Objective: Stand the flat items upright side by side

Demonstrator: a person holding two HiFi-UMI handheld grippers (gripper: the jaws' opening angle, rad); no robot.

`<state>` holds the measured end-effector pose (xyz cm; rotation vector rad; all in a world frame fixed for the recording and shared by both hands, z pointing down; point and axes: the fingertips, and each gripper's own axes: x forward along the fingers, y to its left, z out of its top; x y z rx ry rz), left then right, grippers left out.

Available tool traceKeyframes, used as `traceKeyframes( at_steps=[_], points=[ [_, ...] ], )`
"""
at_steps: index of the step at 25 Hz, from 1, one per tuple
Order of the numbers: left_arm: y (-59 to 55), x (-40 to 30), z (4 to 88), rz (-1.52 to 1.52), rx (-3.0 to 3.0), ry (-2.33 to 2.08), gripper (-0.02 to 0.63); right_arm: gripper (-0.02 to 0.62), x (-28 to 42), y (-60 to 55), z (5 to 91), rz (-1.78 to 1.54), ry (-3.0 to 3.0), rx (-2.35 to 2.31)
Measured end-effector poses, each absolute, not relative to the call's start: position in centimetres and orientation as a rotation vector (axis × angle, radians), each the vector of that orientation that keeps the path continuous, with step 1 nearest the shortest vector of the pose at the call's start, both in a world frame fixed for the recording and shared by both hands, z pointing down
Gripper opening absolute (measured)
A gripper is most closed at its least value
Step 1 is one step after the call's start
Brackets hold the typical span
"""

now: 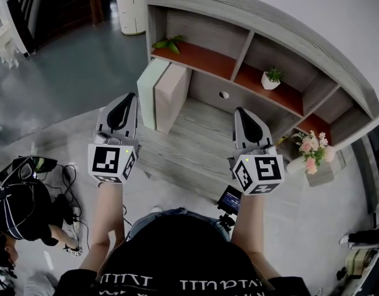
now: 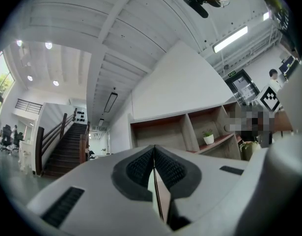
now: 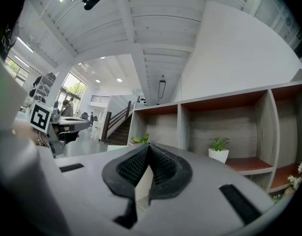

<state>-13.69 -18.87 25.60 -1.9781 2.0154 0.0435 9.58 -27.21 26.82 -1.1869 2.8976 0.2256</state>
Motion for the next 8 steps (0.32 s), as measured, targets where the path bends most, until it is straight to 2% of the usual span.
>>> traceKeyframes(
  at_steps=[8],
  points=[
    [-19.03,-14.18,25.79,0.048,-1.987,2.018,0.014,0.014,9.14,-27.23,26.54,0.236,2.872,-1.208]
  ],
)
